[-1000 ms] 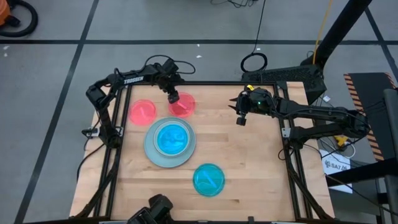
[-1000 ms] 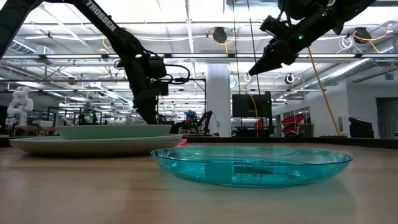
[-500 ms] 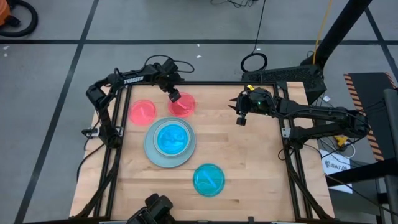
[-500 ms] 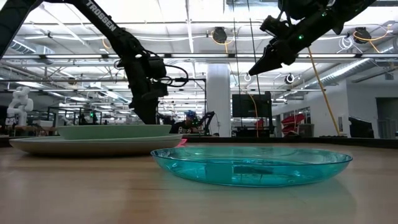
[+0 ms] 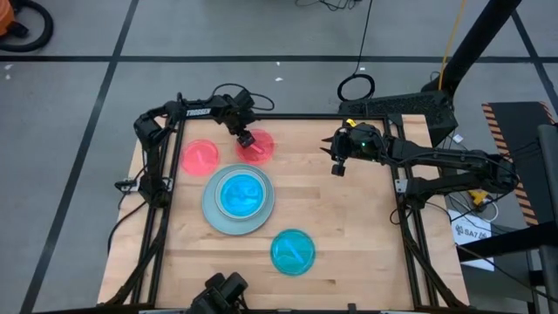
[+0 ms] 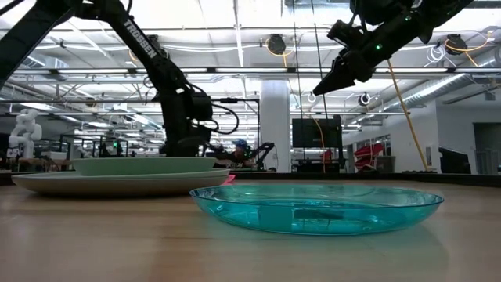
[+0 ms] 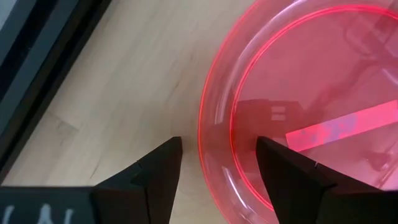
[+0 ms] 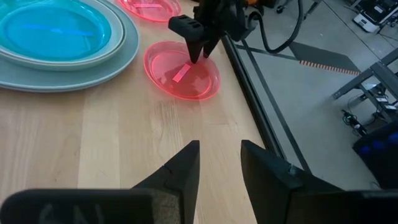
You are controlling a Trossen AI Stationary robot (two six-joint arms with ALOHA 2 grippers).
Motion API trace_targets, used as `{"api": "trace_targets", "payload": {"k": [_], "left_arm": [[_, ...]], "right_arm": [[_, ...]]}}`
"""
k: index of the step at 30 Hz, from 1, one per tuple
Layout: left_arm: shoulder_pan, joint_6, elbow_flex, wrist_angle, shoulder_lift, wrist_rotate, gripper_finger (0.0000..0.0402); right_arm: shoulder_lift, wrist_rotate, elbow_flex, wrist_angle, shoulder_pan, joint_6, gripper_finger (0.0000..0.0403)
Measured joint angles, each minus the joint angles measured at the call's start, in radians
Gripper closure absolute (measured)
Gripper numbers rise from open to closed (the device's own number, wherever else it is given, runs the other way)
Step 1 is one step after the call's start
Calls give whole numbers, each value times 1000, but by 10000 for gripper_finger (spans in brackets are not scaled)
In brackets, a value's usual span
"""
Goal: Stack plastic plates
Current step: Stack the right pink plate on top of the light blue plate
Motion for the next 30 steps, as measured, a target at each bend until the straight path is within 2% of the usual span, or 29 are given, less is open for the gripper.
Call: {"api": "trace_targets", "payload": {"k": [15, 18, 25, 30], "left_arm": [[-1, 6, -3, -3, 5, -1, 190], [-1, 11, -3, -3, 5, -2, 214], [0, 7, -4, 12, 6, -4, 303], [-1, 2, 20, 8, 7, 2, 331]], "right_arm": [[0, 0, 0, 0, 0, -1, 293], [0, 1, 0, 0, 0, -8, 293], [0, 0, 0, 1, 0, 0, 293], [0, 0, 0, 1, 0, 13, 293]]}}
